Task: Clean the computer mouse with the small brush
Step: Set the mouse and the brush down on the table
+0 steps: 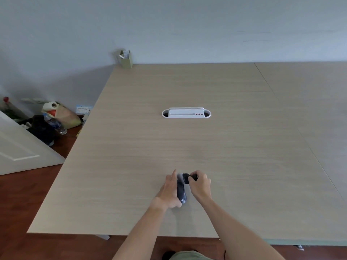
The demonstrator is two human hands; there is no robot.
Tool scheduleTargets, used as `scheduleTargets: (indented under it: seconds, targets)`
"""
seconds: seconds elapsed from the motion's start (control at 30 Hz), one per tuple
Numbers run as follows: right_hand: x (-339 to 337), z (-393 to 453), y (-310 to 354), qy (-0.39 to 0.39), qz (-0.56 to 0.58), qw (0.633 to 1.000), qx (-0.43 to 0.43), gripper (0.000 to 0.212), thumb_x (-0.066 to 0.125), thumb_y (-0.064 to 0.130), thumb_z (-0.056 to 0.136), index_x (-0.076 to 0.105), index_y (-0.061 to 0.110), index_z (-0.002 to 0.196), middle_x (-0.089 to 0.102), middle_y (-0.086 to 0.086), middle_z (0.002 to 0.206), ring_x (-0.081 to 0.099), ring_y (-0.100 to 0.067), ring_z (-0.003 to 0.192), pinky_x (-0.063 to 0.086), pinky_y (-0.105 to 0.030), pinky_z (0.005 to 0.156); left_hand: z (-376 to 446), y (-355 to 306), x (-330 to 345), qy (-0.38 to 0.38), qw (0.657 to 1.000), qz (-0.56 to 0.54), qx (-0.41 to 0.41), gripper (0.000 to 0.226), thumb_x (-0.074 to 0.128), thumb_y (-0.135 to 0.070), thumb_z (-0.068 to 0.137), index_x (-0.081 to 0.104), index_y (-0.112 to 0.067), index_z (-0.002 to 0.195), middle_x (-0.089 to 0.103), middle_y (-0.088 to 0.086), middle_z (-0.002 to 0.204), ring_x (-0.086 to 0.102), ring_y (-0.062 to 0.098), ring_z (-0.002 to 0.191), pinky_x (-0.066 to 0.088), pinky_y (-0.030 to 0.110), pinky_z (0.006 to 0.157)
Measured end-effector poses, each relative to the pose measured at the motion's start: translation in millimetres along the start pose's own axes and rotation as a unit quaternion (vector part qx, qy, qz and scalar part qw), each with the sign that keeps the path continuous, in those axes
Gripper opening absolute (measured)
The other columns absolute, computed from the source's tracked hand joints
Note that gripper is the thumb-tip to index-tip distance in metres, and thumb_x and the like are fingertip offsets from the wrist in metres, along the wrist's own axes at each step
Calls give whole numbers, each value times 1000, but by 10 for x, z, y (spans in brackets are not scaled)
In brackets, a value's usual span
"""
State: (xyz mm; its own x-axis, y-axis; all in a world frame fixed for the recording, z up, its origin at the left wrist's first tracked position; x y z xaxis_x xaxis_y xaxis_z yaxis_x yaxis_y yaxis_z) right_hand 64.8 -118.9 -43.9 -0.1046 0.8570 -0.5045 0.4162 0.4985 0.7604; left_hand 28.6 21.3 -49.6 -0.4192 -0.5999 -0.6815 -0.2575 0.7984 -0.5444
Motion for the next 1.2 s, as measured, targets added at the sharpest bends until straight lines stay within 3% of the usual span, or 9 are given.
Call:
scheduleTargets:
  seconds: [0.1, 0.27, 0.37, 0.47, 0.57, 0.7, 0.93, 1.2]
  targets:
    - [-21, 35, -29, -11, -58, 998, 6, 12, 55, 15, 87, 66, 15, 91, 66, -1, 87, 59, -25, 82, 40, -30, 62, 21, 21, 16, 4, 1000, 4, -3, 128, 81, -10, 59, -5, -29, 151, 26, 2, 141, 49, 27, 122, 53, 40, 91]
    - [-313, -113, -127, -87, 46, 994, -38, 16, 51, 11, 91, 66, 14, 87, 66, 2, 73, 59, -21, 72, 39, -23, 56, 43, 55, 40, -3, 1000, -3, 10, 124, 80, -14, 59, 0, -19, 154, 20, 2, 154, 34, 24, 139, 41, 33, 107]
    - [-347, -191, -392, -77, -1, 993, -87, 27, 46, 10, 94, 67, 17, 110, 65, 0, 80, 60, -20, 76, 45, -31, 65, 43, 58, 49, -16, 1000, -2, 18, 114, 78, -17, 62, 10, -14, 153, 25, 3, 154, 29, 21, 142, 33, 27, 112]
    - [-270, -212, -588, -60, -108, 983, -134, 39, 47, 12, 97, 58, 22, 134, 61, 2, 85, 59, -19, 80, 50, -38, 75, 32, 16, 66, -15, 999, 10, 27, 105, 75, -19, 65, 16, -14, 152, 31, 4, 152, 30, 23, 141, 31, 26, 113]
    - [-197, -225, -688, -59, -190, 969, -149, 42, 51, 14, 98, 53, 16, 140, 67, -1, 108, 60, -25, 104, 44, -39, 90, 40, -21, 76, -18, 999, 36, 33, 100, 73, -23, 66, 20, -16, 151, 36, 3, 149, 34, 26, 138, 34, 30, 112]
    - [-131, -249, -729, -45, -239, 957, -158, 44, 61, 7, 92, 59, 15, 134, 70, 2, 111, 63, -23, 106, 41, -36, 91, 65, -25, 63, -13, 997, 65, 26, 101, 69, -20, 64, 19, -20, 151, 36, 0, 150, 37, 27, 136, 39, 35, 109]
    - [-150, -243, -805, -62, -258, 954, -141, 25, 74, 0, 77, 62, 15, 95, 70, 4, 82, 62, -22, 84, 34, -31, 76, 69, -43, 98, 7, 994, 109, 28, 99, 67, -13, 70, 13, -24, 152, 31, -5, 154, 34, 27, 137, 42, 44, 105]
    - [-139, -261, -793, -43, -248, 960, -122, 17, 71, 13, 82, 62, 17, 97, 68, 4, 95, 60, -22, 99, 28, -29, 82, 80, -57, 148, 12, 993, 115, 33, 97, 67, -13, 73, 13, -25, 152, 28, -7, 156, 31, 28, 139, 41, 48, 105]
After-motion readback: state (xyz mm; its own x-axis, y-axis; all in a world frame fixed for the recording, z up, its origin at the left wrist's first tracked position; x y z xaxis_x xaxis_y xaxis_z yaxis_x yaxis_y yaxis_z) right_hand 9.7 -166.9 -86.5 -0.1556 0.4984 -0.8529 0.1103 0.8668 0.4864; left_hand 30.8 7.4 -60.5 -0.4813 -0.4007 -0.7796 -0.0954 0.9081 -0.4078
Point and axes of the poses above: each hand's wrist, its own z-axis towards the middle knuckle, its own x-axis out of the palm, y = z × x, the point moved 7 cm from there along z, towards the middle knuckle
